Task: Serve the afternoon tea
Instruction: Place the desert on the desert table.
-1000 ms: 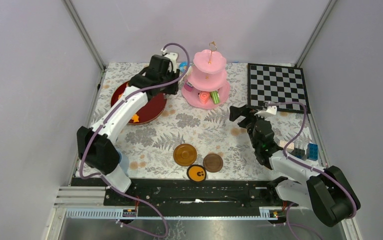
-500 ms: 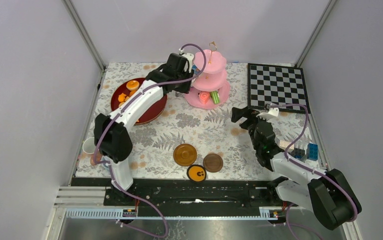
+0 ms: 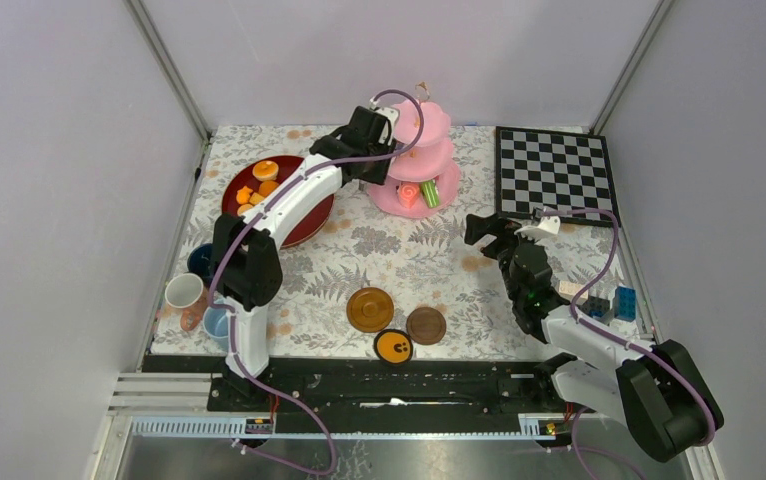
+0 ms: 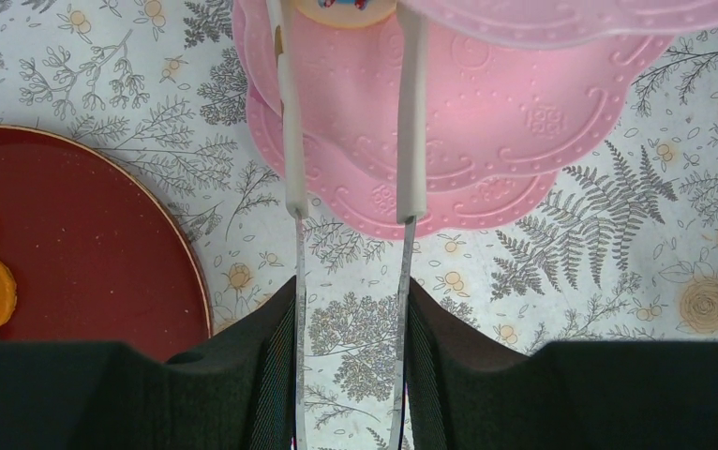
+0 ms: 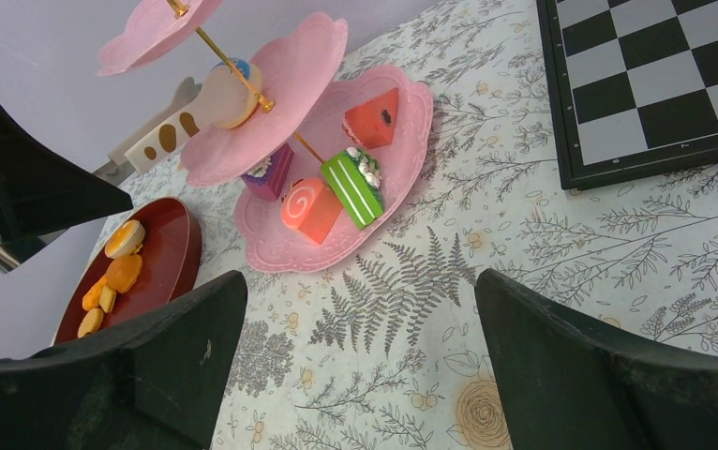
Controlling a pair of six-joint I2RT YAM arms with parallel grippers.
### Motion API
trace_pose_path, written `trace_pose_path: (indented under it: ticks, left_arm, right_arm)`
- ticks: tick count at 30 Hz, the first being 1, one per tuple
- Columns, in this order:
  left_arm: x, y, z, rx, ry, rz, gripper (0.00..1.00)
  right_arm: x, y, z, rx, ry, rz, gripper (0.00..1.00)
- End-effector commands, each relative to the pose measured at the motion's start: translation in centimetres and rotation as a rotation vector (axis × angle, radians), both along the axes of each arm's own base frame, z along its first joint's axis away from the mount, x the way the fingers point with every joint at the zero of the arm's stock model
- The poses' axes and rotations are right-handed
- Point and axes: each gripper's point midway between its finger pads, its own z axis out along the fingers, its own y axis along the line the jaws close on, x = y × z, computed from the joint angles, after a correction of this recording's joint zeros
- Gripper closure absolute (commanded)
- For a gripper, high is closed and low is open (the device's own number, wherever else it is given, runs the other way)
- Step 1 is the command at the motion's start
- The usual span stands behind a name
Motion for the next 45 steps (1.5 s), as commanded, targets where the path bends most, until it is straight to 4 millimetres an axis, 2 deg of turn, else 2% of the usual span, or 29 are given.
trace_pose_path:
  ticks: [1,4,6,24,33,38,45]
  left_arm:
    - [1.7,-0.3,3.2,-0.012,-0.1,0.015,0.76]
    - [1.7,-0.2,3.2,-0.01,-0.103,0.016,0.61]
    - [1.6,-0.1,3.5,-0.01,-0.108,0.017,0.57]
    - [0.8,0.5,4.7,-0.012,-0.124,0.018,0.47]
    - [-0.1,0.9,5.7,-0.024,-0.131,0.018,0.49]
    - [-1.0,1.3,6.4,-0.039,-0.139,0.017,0.53]
    - [-2.2,2.0,7.8,-0.057,-0.154,0.025,0.51]
  right_arm:
    - [0.2,-0.8,1.1,0.007,-0.039,-0.036,0.02]
    - [0.2,-0.8,1.0,0.009,-0.037,-0.036,0.02]
    - [0.2,-0.8,0.9,0.011,-0.035,-0.035,0.02]
    - [0.3,-0.6,0.8,0.02,-0.03,-0.025,0.02]
    - [0.3,-0.5,0.8,0.022,-0.028,-0.021,0.02]
    - [0.3,-0.4,0.8,0.029,-0.029,-0.015,0.02]
    - [0.3,-0.4,0.7,0.03,-0.027,-0.017,0.02]
